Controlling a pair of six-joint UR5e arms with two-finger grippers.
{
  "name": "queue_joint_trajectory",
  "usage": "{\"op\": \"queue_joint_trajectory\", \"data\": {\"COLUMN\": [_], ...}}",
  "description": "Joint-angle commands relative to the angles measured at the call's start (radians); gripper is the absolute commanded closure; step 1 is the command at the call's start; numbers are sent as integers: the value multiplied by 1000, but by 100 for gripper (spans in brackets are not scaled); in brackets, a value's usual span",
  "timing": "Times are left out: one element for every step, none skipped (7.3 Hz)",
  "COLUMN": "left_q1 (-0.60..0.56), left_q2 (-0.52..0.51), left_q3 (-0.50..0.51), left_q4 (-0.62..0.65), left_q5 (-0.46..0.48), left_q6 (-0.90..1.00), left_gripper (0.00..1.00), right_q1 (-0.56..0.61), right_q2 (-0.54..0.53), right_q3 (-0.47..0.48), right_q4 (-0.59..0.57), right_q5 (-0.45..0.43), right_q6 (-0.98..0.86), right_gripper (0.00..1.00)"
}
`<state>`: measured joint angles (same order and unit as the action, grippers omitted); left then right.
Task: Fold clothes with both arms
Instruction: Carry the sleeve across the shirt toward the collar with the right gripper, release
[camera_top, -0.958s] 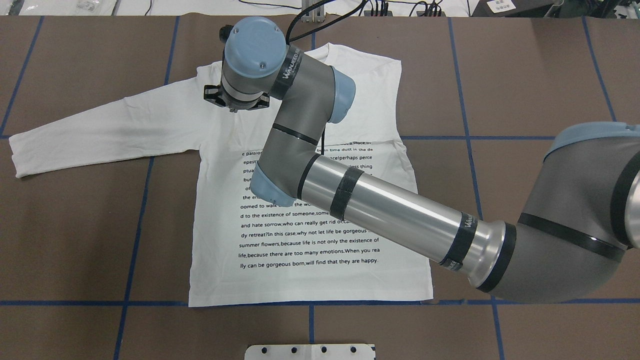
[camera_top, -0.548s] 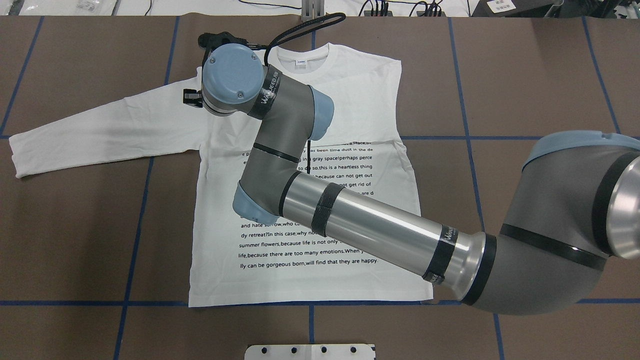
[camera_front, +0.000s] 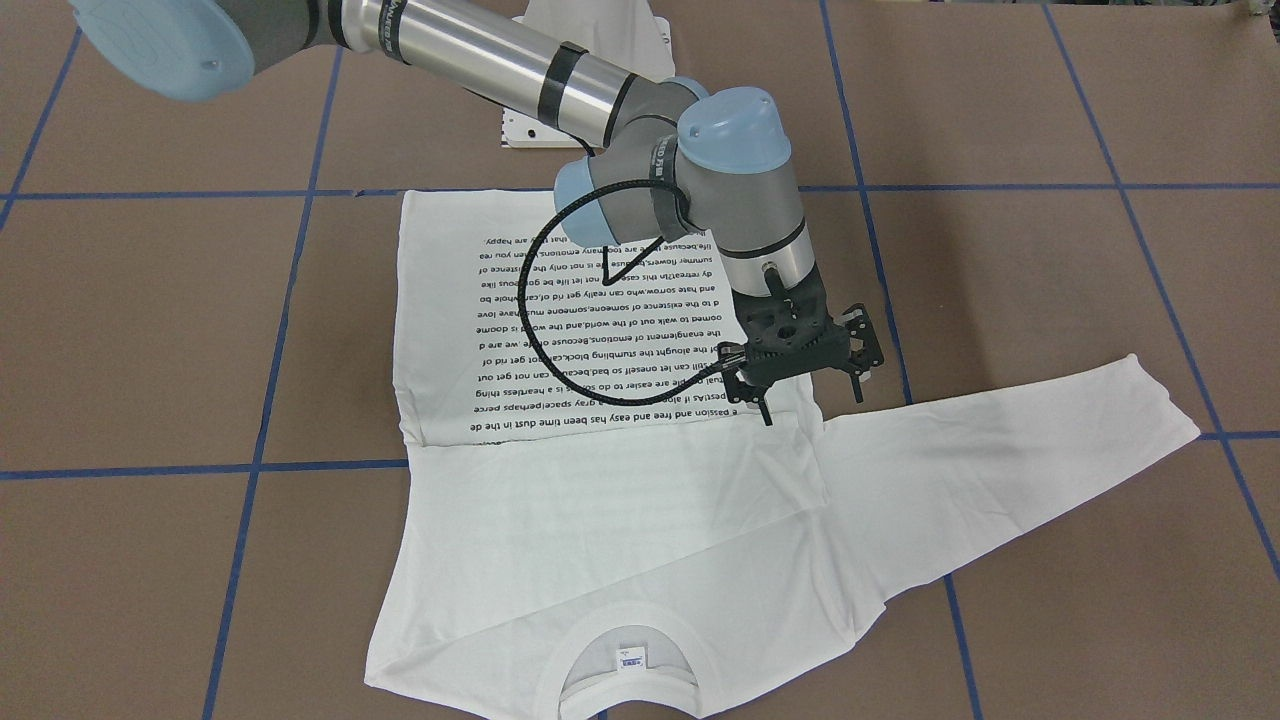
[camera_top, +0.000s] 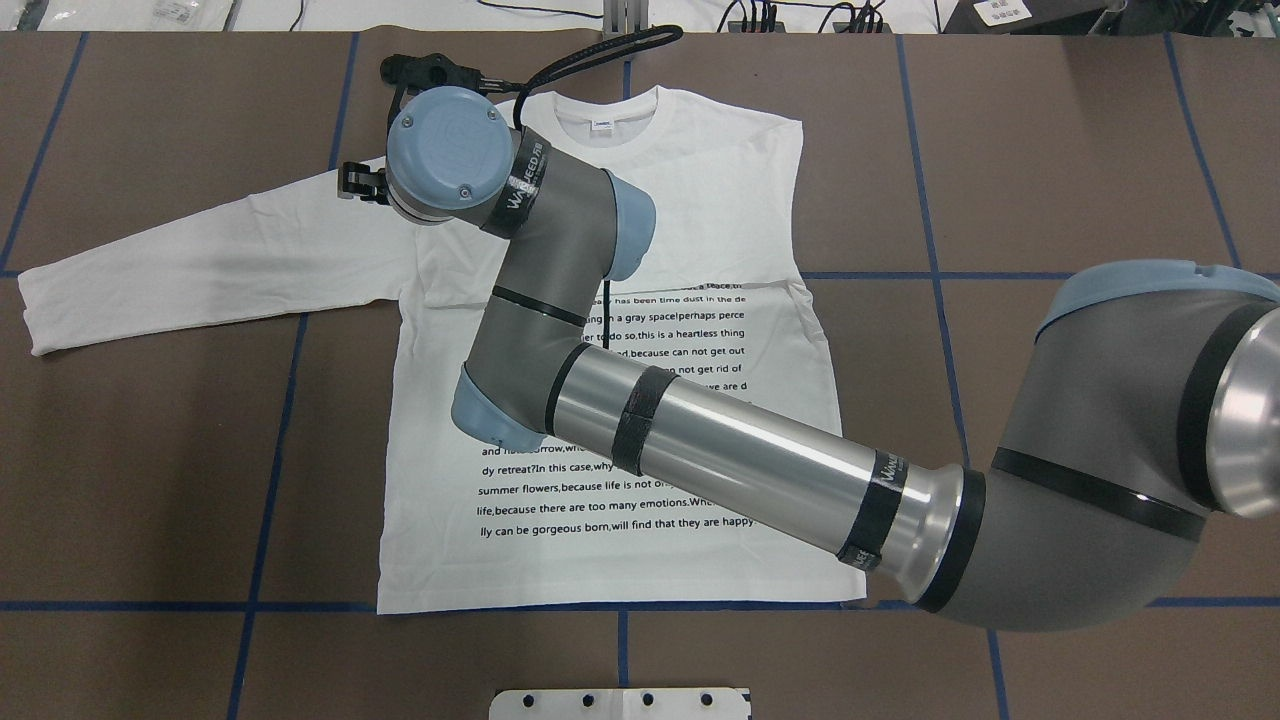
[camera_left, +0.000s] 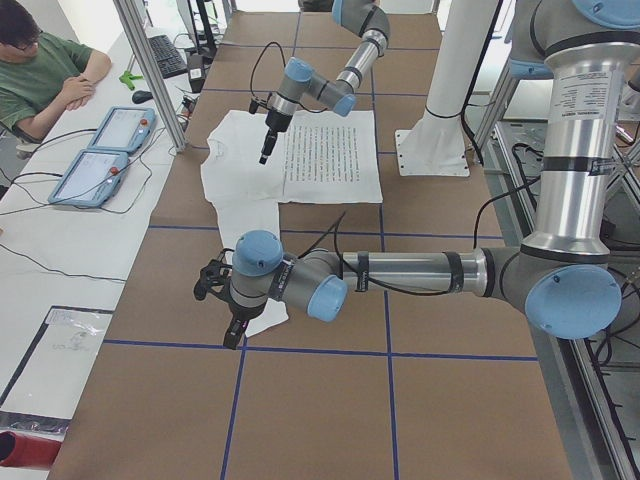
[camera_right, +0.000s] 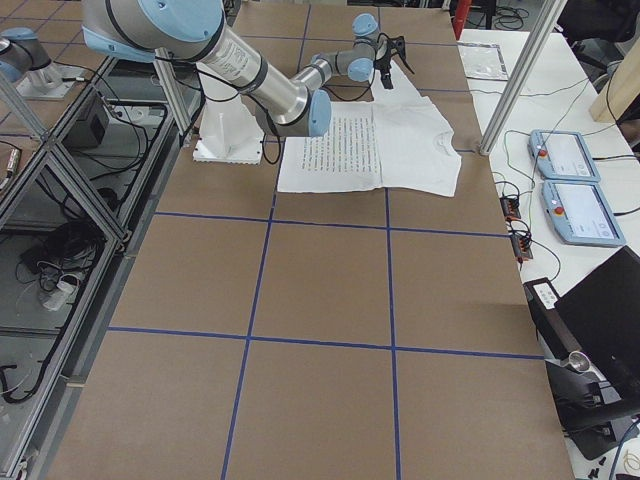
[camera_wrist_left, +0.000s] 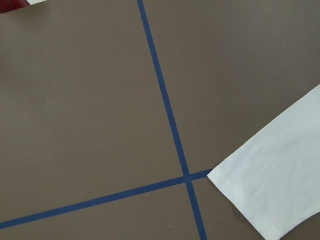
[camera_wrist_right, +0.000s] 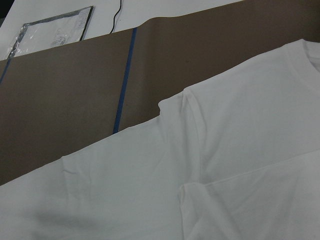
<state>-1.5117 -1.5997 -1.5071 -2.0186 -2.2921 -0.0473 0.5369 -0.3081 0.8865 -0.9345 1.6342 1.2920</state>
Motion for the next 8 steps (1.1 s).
{"op": "queue_joint_trajectory", "data": {"left_q1": [65, 85, 94, 105, 141, 221, 272, 318], "left_q2": [-8, -5, -6, -6, -6, -6, -8, -6], "left_q3": [49, 86, 100, 97, 96, 93, 94, 99], "left_q4": [-62, -168, -211, -218, -253, -306, -328, -330], "left_q5": [0, 0, 0, 0, -1, 3, 6, 67], "left_q6": [-149, -269, -377, -447, -538, -692, -759, -778], "left_gripper": [0, 0, 0, 0, 0, 0, 0, 0], "right_q1": [58, 102, 148, 193, 230, 289, 366, 406], "right_q2": [-90, -145, -160, -173, -274, -398, -464, -488], "right_q3": [200, 291, 320, 327, 435, 579, 648, 655], "right_q4": [-225, -348, -442, -517, -593, -697, -810, -890], "right_q5": [105, 178, 214, 263, 306, 365, 433, 440], "right_q6": [-2, -79, -130, -201, -306, -423, -576, -700], "right_gripper": [0, 0, 0, 0, 0, 0, 0, 0]}}
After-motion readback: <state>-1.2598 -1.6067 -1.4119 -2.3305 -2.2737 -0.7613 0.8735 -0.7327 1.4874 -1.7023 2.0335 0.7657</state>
